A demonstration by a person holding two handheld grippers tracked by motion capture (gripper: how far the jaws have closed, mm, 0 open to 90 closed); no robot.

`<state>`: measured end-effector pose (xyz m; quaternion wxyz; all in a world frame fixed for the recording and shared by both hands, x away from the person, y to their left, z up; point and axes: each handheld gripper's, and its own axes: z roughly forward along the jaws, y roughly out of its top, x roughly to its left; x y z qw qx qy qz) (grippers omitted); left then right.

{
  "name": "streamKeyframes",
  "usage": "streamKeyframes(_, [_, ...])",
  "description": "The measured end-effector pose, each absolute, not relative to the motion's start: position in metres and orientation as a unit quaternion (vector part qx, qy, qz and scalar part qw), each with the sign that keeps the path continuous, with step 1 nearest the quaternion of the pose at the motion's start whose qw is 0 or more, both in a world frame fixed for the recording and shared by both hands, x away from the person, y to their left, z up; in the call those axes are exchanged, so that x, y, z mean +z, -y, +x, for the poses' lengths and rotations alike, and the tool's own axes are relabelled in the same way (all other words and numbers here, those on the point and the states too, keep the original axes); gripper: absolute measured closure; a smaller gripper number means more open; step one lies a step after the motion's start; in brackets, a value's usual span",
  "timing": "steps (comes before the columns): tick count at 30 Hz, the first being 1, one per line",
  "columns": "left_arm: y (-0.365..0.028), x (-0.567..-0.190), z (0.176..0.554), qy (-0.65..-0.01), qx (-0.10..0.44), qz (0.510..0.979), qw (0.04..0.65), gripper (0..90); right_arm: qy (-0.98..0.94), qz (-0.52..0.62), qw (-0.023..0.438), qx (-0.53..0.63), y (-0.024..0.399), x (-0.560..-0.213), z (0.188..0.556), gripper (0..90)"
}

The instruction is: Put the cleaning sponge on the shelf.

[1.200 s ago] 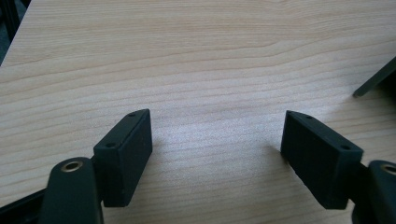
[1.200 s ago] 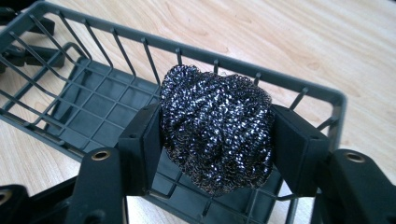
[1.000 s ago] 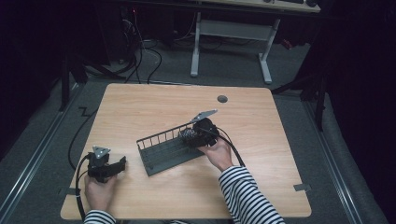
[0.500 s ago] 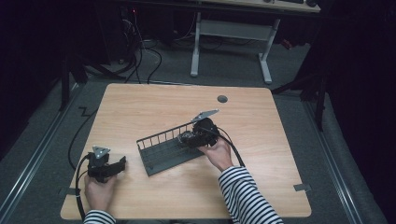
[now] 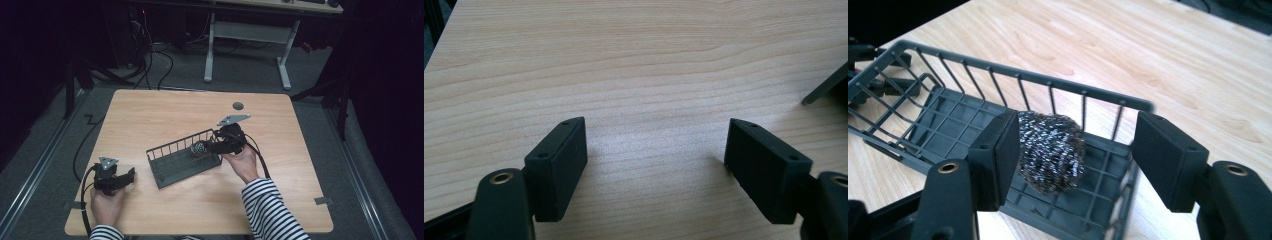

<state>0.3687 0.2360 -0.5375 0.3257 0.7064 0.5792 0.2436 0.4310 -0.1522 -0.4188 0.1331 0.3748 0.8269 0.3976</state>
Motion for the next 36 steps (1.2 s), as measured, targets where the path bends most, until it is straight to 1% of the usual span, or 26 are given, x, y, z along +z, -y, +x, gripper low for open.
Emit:
streamKeyframes(6, [-0.236,-0.537,0.369,-0.578,0.244,0.708,0.324,25.4,-0.817,0.380,0.142,0.410,0.166,-0.410,0.425,36.1])
streamKeyframes(17, [-0.235,-0.537,0.369,-0.576,0.245,0.710,0.322,25.1,-0.798,0.390,0.171,0.427,0.205,-0.391,0.409,36.9])
streamKeyframes(36, [-0.235,-0.537,0.369,-0.575,0.245,0.711,0.321,25.0,-0.769,0.413,0.203,0.443,0.250,-0.375,0.388,37.2])
